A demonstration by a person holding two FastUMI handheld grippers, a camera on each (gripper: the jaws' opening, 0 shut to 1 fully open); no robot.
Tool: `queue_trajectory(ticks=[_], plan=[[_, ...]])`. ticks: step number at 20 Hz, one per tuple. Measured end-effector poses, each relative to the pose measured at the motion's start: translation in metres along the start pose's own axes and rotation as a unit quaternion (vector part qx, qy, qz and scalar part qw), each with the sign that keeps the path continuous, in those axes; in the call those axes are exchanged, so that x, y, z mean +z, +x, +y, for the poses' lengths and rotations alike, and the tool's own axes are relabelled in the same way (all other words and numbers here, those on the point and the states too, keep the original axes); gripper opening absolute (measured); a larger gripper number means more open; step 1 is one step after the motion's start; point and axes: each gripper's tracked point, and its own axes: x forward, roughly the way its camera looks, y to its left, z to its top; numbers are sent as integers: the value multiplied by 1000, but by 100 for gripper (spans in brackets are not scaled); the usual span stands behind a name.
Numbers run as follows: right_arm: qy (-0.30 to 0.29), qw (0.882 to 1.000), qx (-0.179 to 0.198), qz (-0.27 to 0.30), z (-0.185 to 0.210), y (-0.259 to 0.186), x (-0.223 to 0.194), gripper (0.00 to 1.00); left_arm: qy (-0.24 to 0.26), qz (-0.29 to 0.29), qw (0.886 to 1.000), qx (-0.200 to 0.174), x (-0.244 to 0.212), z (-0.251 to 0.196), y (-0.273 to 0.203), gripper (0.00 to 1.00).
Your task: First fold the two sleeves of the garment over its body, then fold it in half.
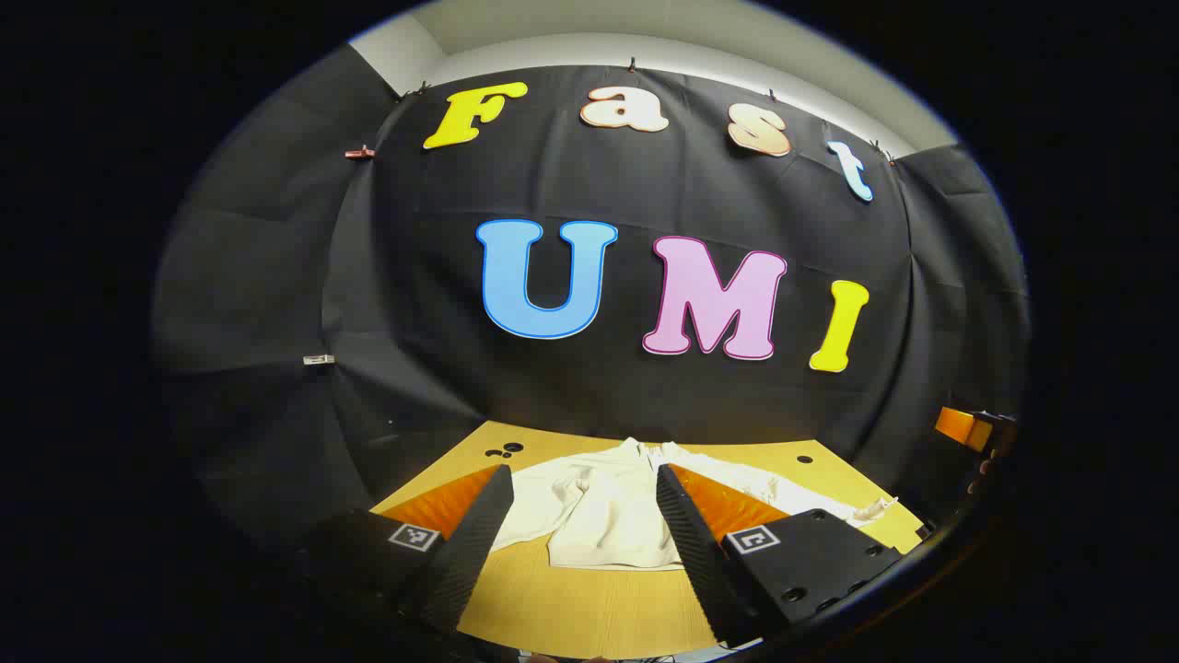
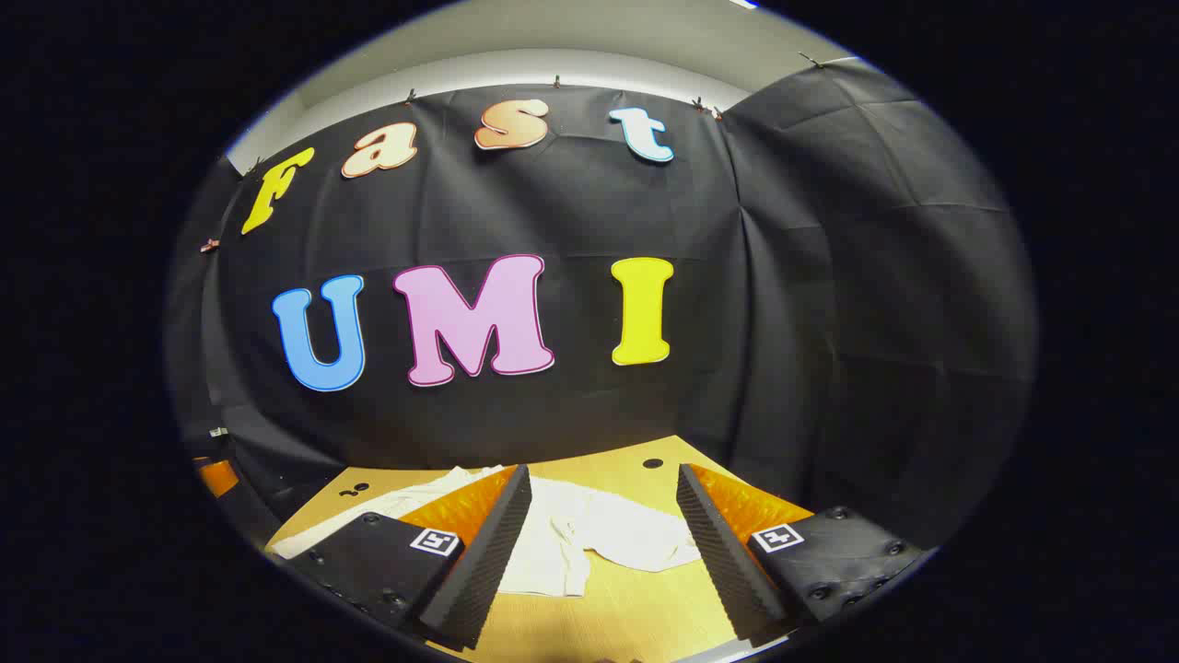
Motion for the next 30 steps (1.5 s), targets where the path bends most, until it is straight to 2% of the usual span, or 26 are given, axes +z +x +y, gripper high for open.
queue_trajectory(ticks=[9, 19, 30], plan=[[2, 1000, 5, 15, -2, 10, -12, 98, 23, 3, 1000, 7, -6, 1, 10, 97], [0, 999, 4, 42, 6, 30, -25, 98, 24, 11, 1000, 9, -12, -1, 15, 97], [-1, 996, -22, 87, -12, 73, -51, 98, 26, 17, 999, 15, -15, -7, 41, 97]])
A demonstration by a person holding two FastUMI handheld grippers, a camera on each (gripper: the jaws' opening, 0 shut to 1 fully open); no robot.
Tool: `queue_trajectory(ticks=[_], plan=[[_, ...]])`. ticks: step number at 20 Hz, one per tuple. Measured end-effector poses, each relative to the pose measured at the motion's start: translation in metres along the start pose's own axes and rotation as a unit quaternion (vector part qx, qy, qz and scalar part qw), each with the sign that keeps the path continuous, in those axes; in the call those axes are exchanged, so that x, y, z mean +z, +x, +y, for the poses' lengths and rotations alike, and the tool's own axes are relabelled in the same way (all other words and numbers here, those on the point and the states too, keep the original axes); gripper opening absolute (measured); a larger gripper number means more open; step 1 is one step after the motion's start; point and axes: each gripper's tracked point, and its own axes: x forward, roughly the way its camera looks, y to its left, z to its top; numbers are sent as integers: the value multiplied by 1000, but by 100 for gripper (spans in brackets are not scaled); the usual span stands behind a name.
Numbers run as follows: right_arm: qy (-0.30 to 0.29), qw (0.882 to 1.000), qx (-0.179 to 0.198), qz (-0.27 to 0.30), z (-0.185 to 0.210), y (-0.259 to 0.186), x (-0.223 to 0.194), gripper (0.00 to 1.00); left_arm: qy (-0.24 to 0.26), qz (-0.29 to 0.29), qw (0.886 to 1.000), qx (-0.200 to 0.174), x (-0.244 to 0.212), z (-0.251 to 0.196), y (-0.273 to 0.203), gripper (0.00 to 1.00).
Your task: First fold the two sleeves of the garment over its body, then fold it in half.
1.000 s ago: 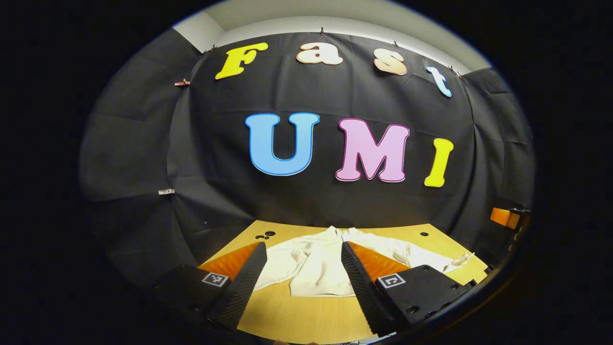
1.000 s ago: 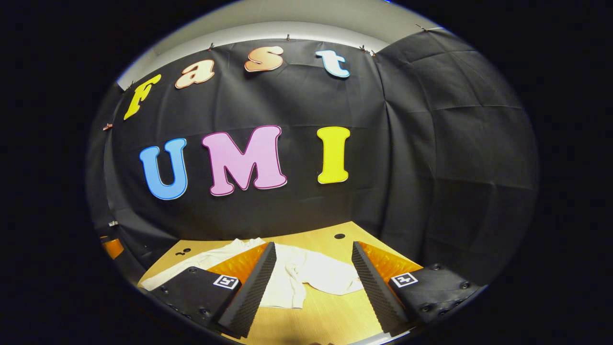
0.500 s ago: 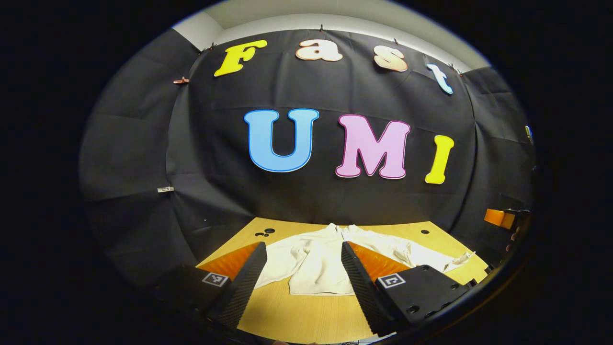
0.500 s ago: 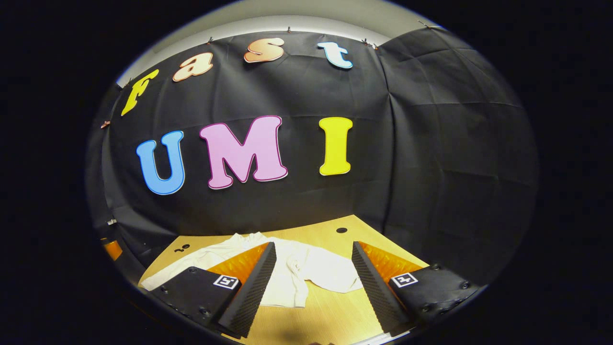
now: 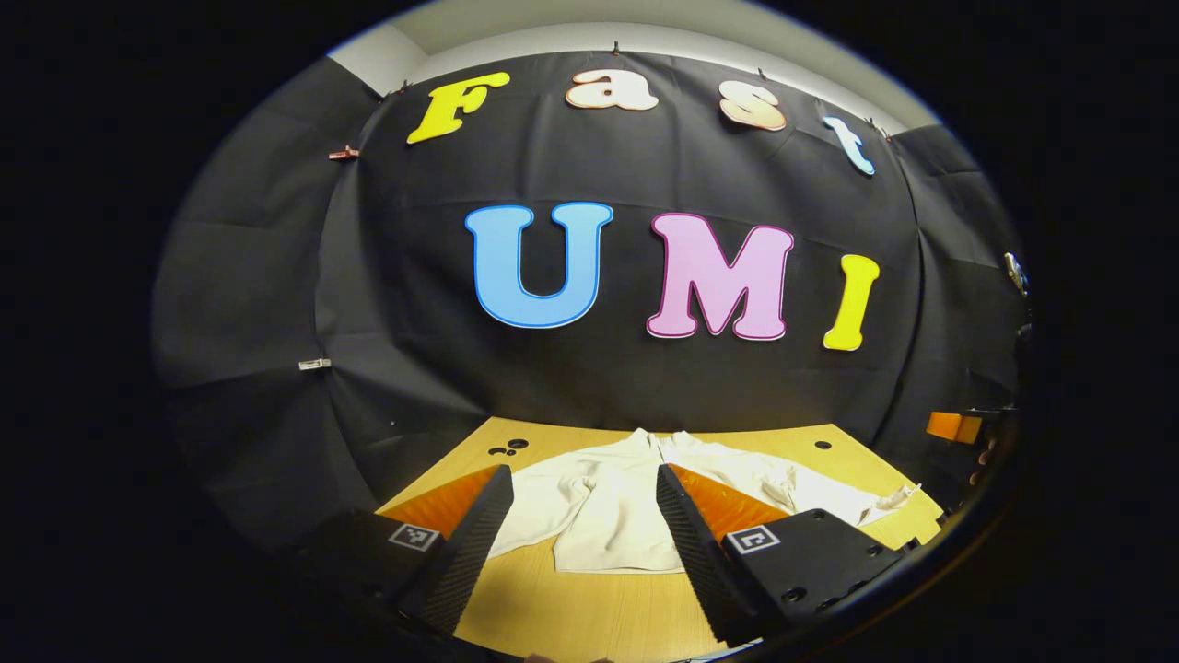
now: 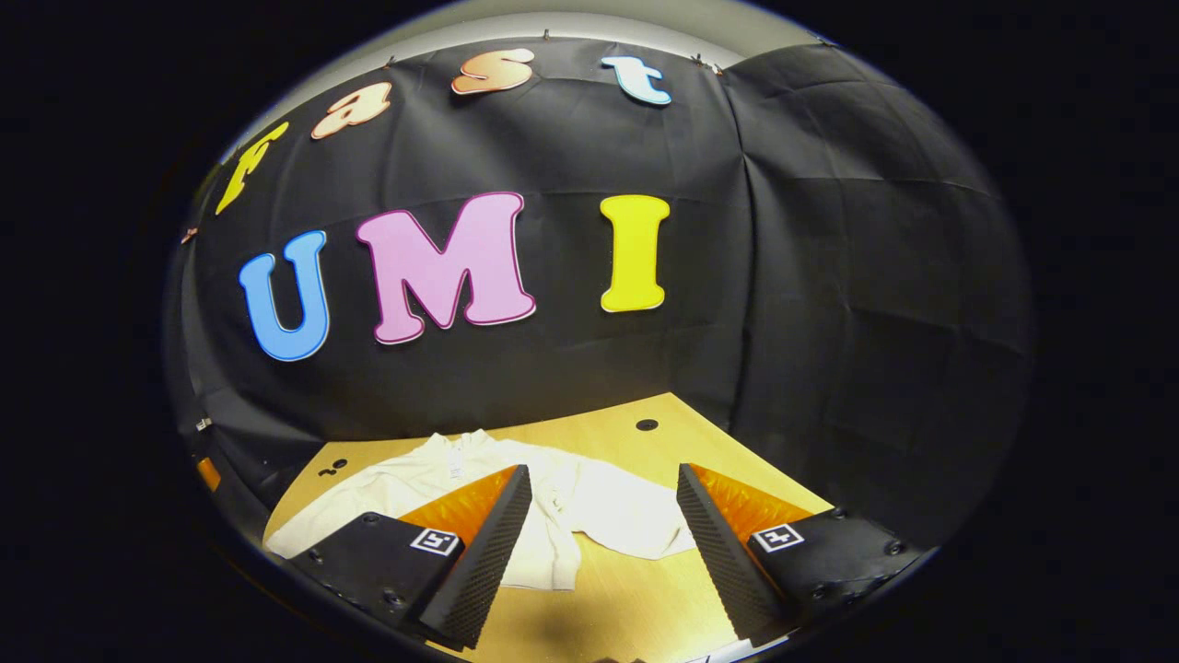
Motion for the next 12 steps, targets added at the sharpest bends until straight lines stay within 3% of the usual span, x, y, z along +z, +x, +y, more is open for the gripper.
queue_trajectory(ticks=[6, 12], plan=[[-6, 999, -38, 29, -41, 52, -5, 98, -1, 12, 1000, 14, -9, -10, 18, 97], [15, 992, -83, 93, -96, 114, -30, 98, -2, 29, 999, 36, -20, -25, 42, 97]])
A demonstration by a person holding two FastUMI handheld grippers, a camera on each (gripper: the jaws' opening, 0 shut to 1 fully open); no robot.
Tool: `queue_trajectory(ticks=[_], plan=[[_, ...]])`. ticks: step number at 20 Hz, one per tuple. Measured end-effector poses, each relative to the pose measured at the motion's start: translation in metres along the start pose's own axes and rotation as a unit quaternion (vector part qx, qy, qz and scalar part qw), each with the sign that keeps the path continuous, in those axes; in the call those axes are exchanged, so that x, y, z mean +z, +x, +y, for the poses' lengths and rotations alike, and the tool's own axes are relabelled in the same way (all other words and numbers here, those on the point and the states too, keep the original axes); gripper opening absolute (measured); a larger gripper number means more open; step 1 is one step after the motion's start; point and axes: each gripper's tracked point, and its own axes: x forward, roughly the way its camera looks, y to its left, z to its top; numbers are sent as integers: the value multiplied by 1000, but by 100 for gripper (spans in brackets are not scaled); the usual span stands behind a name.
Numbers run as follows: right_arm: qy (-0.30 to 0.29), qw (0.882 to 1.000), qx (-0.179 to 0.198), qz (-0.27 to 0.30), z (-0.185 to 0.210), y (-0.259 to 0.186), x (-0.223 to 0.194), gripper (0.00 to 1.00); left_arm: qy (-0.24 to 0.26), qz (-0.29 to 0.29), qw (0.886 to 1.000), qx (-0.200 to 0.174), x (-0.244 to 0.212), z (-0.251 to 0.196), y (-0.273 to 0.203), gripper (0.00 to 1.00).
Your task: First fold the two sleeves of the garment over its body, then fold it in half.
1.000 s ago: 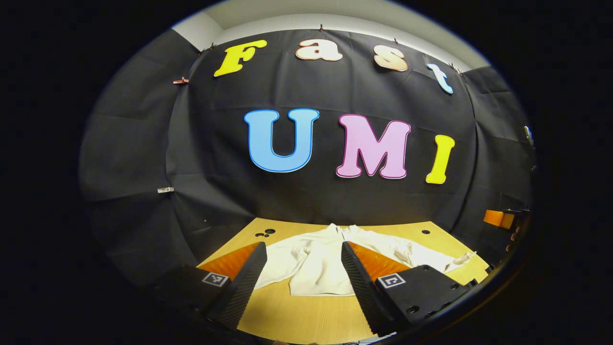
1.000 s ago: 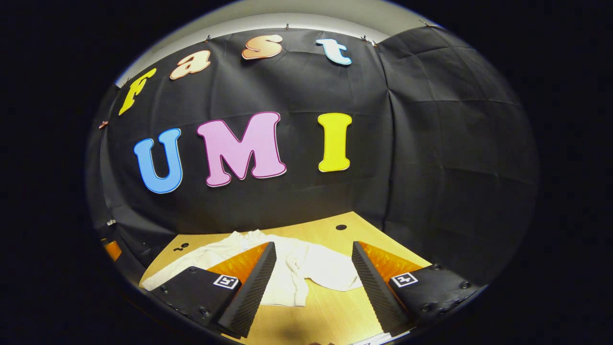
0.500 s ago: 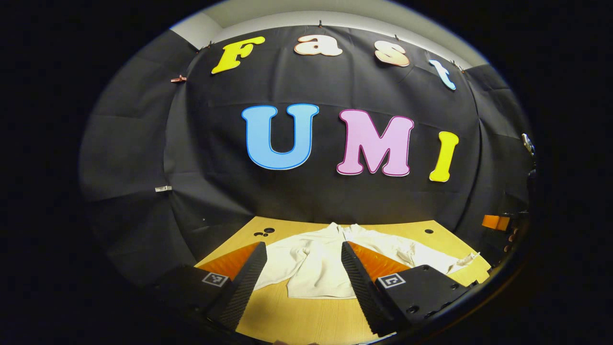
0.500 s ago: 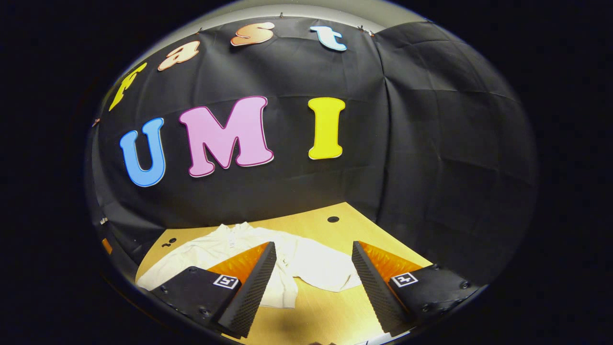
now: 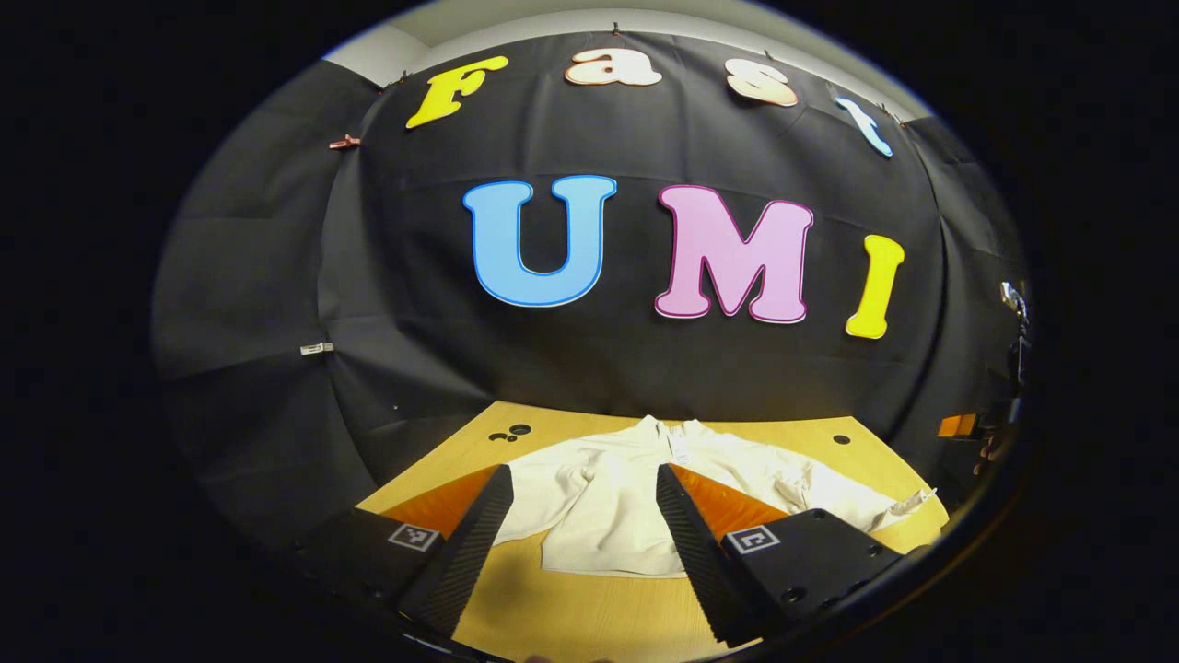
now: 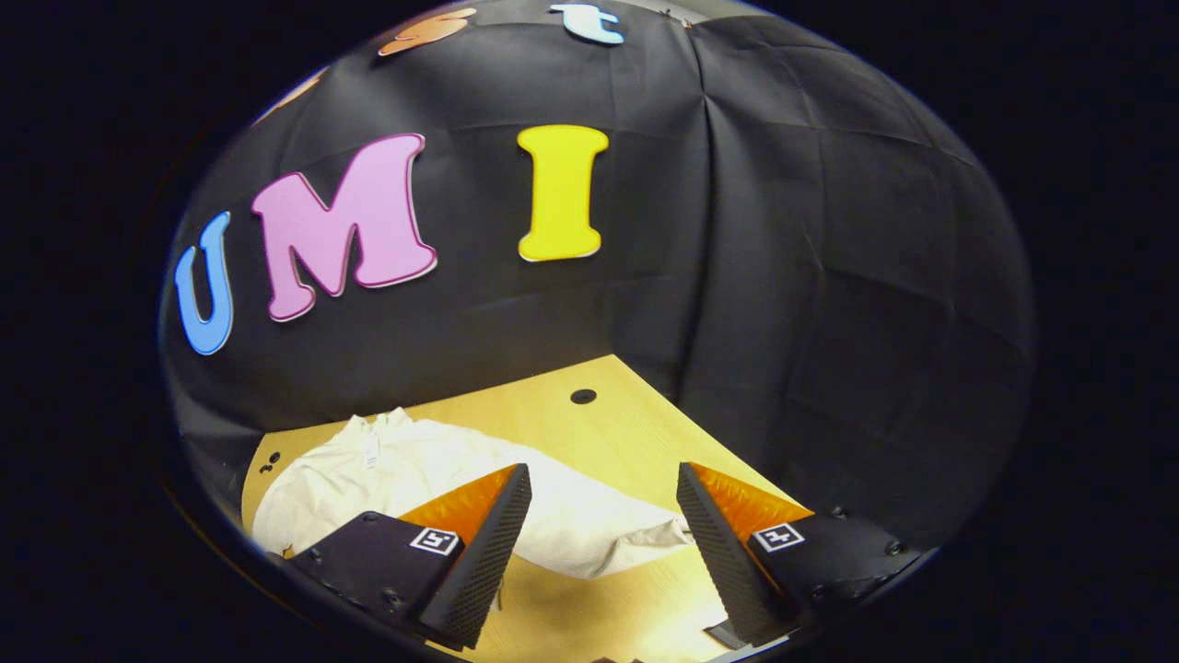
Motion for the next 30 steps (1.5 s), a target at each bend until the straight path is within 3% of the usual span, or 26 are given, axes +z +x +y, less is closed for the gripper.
queue_trajectory(ticks=[5, 12, 25, 27, 30], plan=[[24, 996, -45, 70, -42, 50, -29, 99, 3, 15, 1000, 10, -9, -16, 19, 97], [71, 976, -113, 174, -94, 91, -88, 99, 19, 46, 999, 2, -26, -44, 37, 98], [174, 918, -194, 299, -147, 122, -164, 99, 30, 89, 996, 10, -52, -53, 53, 97], [185, 912, -194, 309, -143, 122, -167, 96, 32, 91, 995, 12, -54, -53, 54, 97], [196, 904, -188, 329, -139, 120, -182, 76, 33, 92, 995, 10, -56, -54, 54, 96]])
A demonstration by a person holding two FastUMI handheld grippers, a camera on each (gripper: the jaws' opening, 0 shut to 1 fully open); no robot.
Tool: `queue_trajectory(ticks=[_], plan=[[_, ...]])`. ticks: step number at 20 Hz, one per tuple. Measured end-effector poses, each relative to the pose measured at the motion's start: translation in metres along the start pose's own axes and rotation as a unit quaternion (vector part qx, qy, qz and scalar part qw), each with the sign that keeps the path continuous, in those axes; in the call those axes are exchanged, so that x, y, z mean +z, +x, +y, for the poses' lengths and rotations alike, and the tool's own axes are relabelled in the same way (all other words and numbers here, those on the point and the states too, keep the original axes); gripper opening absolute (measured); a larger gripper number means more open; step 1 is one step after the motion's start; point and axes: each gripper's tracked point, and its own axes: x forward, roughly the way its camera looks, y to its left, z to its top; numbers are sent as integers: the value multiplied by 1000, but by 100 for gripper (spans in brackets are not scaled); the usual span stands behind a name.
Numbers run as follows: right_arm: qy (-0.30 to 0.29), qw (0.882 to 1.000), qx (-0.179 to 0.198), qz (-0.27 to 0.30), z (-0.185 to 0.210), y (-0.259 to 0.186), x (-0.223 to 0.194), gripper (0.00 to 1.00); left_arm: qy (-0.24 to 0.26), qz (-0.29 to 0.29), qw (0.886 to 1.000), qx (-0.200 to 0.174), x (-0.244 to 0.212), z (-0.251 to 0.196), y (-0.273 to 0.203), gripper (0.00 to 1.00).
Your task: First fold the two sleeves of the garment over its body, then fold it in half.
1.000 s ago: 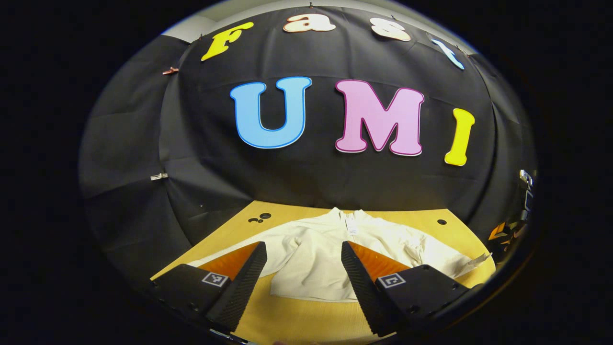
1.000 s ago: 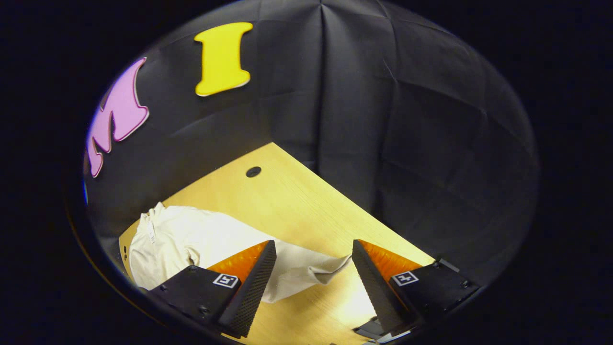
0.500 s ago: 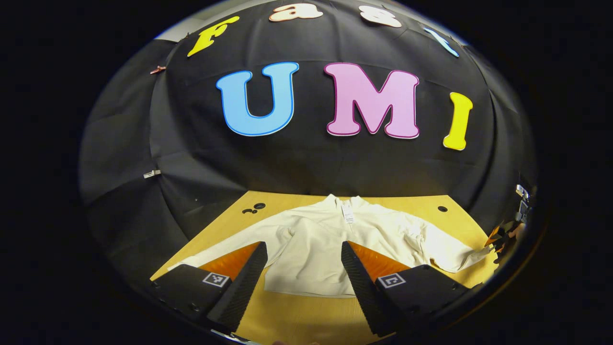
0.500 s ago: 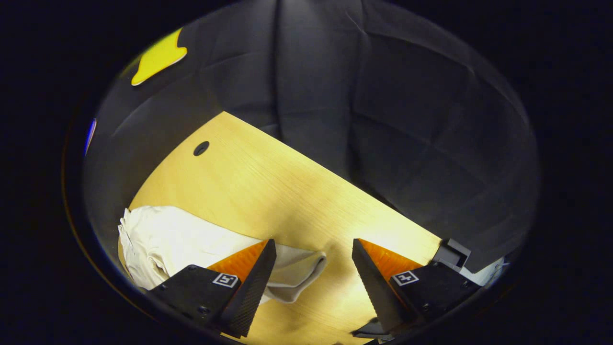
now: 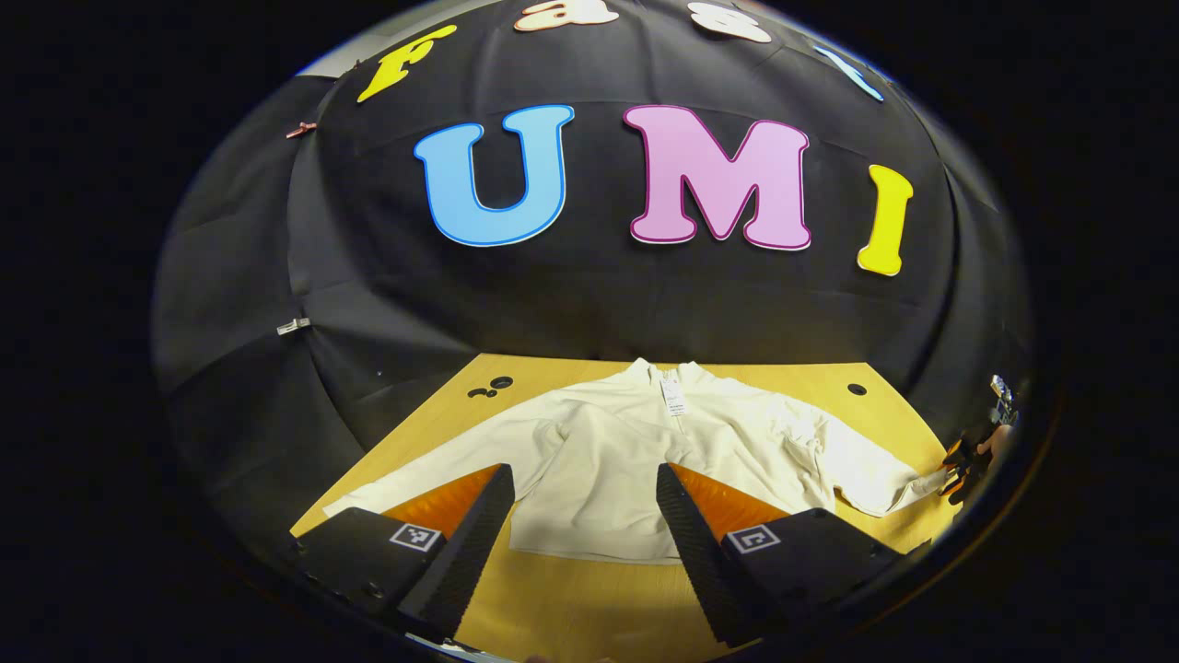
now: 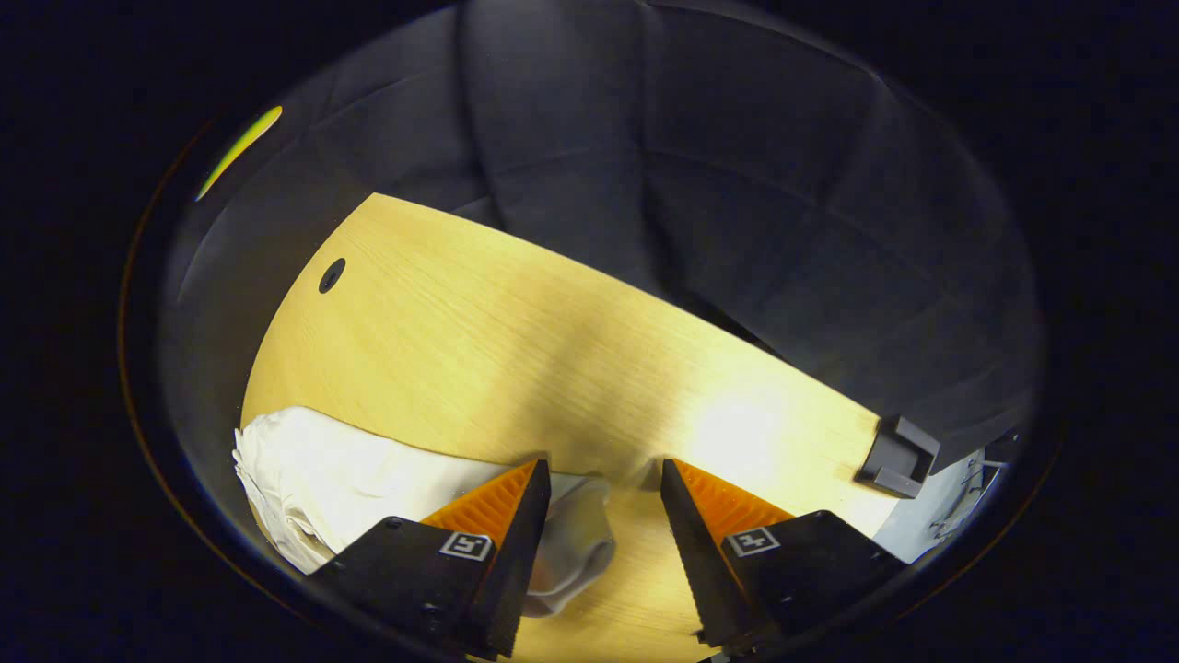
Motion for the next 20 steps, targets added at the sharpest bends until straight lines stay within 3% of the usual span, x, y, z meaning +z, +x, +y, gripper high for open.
queue_trajectory(ticks=[4, 6, 7, 8, 9, 10, 12, 14, 20], plan=[[-2, 1000, -3, 8, 2, -1, -3, 59, -1, -3, 1000, -3, -1, -1, -3, 97], [3, 1000, 1, 10, 2, -1, -4, 55, -1, -5, 1000, -5, -1, -2, -4, 97], [1, 1000, 1, 8, 0, -1, -5, 54, -2, -5, 1000, -4, -3, -1, -5, 97], [3, 1000, 0, 10, 0, 1, -7, 62, -3, -4, 1000, -4, -4, -1, -5, 97], [9, 1000, 3, 15, 2, -2, -10, 45, -4, -3, 1000, -3, -5, 0, -7, 97], [16, 1000, 1, 24, 3, -2, -12, 17, -6, -2, 1000, -4, -7, 0, -7, 96], [17, 999, 14, 32, 4, -3, -14, 22, -9, 1, 1000, -4, -8, 0, -8, 97], [24, 999, 34, 30, 9, -3, -13, 10, -10, 2, 1000, -2, -9, 1, -6, 97], [28, 993, 116, 5, 30, -16, 2, 7, -11, 5, 1000, -6, -12, -4, -5, 97]])
